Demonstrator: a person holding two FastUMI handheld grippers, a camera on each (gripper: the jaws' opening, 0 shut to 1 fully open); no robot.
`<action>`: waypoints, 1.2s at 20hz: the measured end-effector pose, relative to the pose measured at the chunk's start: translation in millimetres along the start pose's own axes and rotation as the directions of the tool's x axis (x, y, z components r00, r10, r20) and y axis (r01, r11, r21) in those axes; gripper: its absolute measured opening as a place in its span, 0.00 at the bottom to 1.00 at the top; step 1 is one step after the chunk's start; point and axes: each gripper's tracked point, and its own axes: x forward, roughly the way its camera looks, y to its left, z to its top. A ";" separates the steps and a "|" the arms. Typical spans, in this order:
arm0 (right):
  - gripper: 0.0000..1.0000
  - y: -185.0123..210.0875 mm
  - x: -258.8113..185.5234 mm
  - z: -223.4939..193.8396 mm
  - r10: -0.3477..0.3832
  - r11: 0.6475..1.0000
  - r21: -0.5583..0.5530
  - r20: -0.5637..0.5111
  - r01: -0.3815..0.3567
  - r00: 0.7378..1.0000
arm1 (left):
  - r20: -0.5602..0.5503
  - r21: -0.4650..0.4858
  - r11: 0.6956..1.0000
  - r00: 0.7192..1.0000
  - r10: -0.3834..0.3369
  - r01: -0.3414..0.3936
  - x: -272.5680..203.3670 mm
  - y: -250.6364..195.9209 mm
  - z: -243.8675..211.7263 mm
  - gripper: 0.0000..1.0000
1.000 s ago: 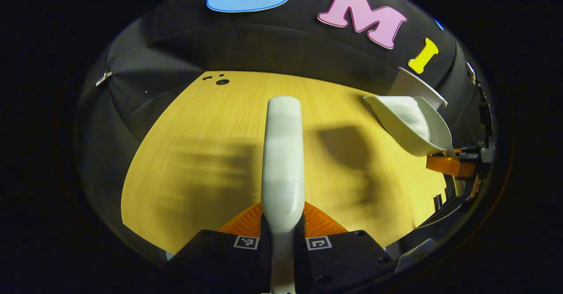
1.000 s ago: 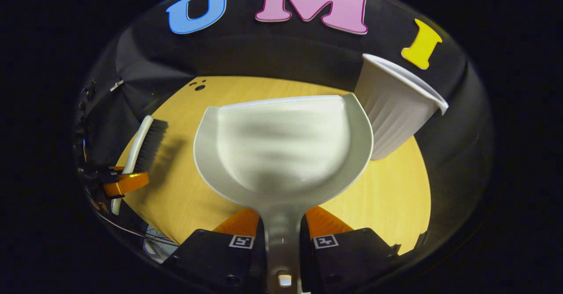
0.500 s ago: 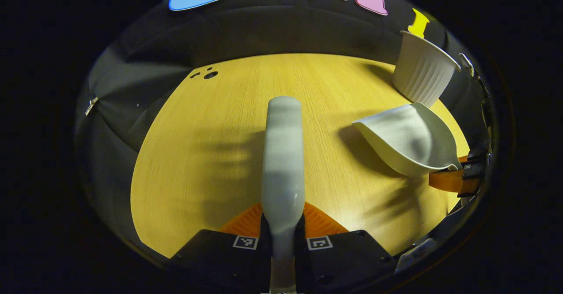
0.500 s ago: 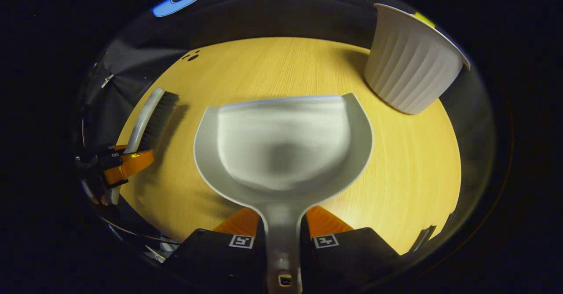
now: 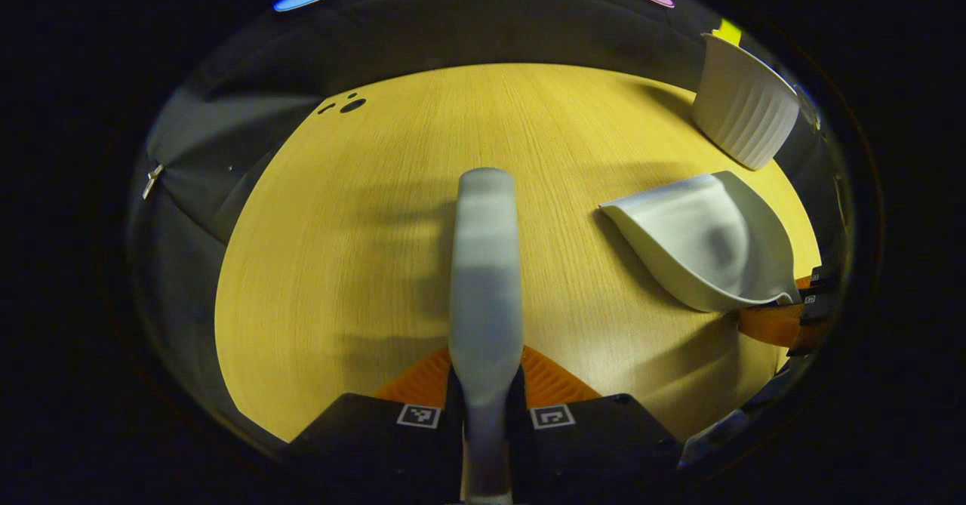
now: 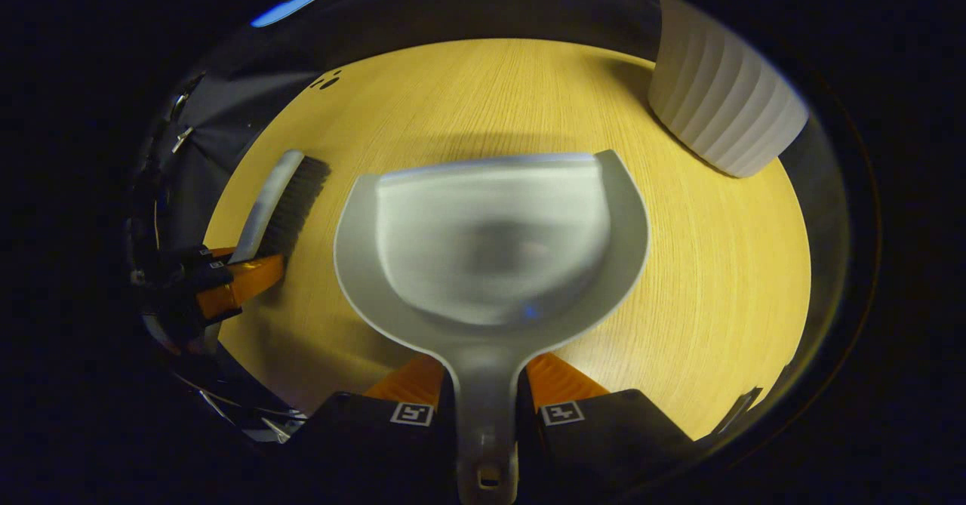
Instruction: Pick up the small broom and dustpan from the desktop, sweep the trash into the dustpan with the broom, and then empty the trash into the garbage bin.
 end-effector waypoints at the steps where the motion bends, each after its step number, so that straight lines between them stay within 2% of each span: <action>1: 0.37 0.8 0.2 -1.2 0.009 1.000 -0.005 -0.010 -0.009 1.000 | -0.005 0.007 1.000 1.000 0.010 -0.010 1.1 -0.9 0.2 0.27; 4: 0.41 5.2 1.8 2.7 0.042 0.999 -0.001 0.006 -0.042 0.999 | 0.016 -0.005 1.000 1.000 0.011 -0.011 -1.9 -4.5 2.8 0.36; 5: 0.43 8.1 -0.2 2.6 0.059 0.998 0.003 0.004 -0.059 0.998 | 0.028 -0.021 1.000 1.000 -0.005 0.006 -5.6 -9.0 3.4 0.31; 7: 0.63 10.1 -6.0 6.2 0.073 0.997 0.000 0.026 -0.073 0.997 | 0.075 -0.057 0.998 0.997 -0.022 0.026 -19.5 -16.5 7.0 0.77; 8: 0.82 9.2 -10.4 9.0 0.074 0.997 -0.003 0.050 -0.074 0.996 | 0.097 -0.066 0.998 0.995 -0.016 0.022 -25.0 -16.9 11.3 1.00; 9: 1.00 10.1 -12.4 14.1 0.074 0.997 -0.005 0.082 -0.074 0.994 | 0.130 -0.074 0.997 0.991 -0.009 0.019 -34.4 -15.6 16.3 0.95; 12: 0.99 4.9 -36.2 21.6 0.065 0.998 -0.012 0.173 -0.064 0.983 | 0.252 -0.113 0.993 0.968 -0.009 0.038 -76.8 -18.9 32.3 0.95; 15: 0.99 1.0 -73.9 43.1 0.048 0.999 -0.030 0.330 -0.040 0.943 | 0.398 -0.134 0.990 0.917 0.013 0.044 -130.0 -18.8 47.1 0.95; 17: 0.99 3.3 -100.2 59.8 0.040 0.999 -0.048 0.439 -0.021 0.897 | 0.470 -0.144 0.989 0.882 0.033 0.040 -166.8 -18.3 50.1 0.95; 19: 0.99 7.6 -132.2 72.5 0.050 0.998 -0.061 0.538 -0.021 0.841 | 0.542 -0.145 0.989 0.838 0.059 0.024 -203.9 -18.1 53.1 0.95; 24: 0.99 23.0 -180.3 88.7 0.069 0.997 -0.080 0.708 -0.017 0.703 | 0.687 -0.144 0.990 0.718 0.108 -0.012 -282.6 -21.8 41.1 0.95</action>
